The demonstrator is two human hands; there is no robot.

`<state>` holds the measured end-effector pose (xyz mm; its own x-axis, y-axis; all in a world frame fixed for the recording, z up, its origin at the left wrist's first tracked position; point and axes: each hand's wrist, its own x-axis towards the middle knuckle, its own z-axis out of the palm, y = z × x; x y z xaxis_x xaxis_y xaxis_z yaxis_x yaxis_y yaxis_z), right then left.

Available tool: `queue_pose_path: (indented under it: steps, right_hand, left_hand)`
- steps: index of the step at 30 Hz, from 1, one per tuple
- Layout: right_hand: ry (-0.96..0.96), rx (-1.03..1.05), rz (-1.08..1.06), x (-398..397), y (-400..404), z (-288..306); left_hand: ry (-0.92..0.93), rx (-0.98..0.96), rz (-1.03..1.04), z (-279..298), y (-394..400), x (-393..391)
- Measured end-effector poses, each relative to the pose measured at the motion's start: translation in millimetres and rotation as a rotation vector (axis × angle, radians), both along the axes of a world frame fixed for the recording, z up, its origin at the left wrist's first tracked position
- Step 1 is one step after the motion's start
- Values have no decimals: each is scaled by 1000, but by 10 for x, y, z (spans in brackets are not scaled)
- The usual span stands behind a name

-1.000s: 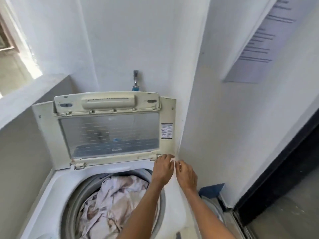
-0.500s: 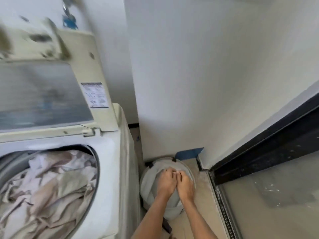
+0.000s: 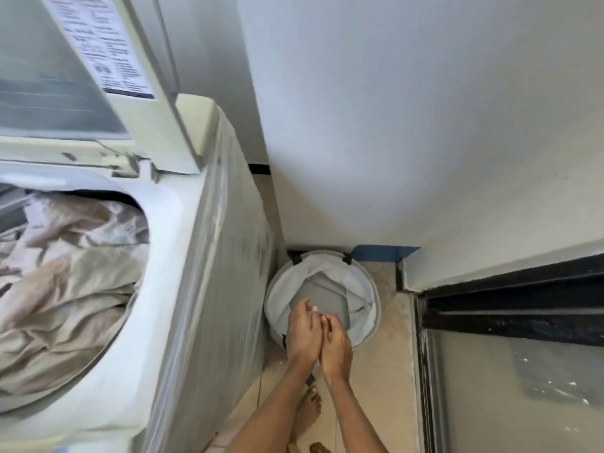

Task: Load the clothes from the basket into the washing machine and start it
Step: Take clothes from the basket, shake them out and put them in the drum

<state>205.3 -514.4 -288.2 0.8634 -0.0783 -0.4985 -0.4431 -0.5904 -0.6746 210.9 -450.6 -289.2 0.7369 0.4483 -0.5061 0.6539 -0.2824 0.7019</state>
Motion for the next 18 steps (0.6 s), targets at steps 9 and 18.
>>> queue_pose_path:
  steps: [9, 18]
  right_hand:
    - [-314, 161, -44, 678, 508, 1341]
    - [-552, 307, -111, 754, 1412, 2274]
  left_hand:
    - [-227, 17, 74, 1391, 433, 576]
    - [-494, 70, 24, 2520, 1317, 499]
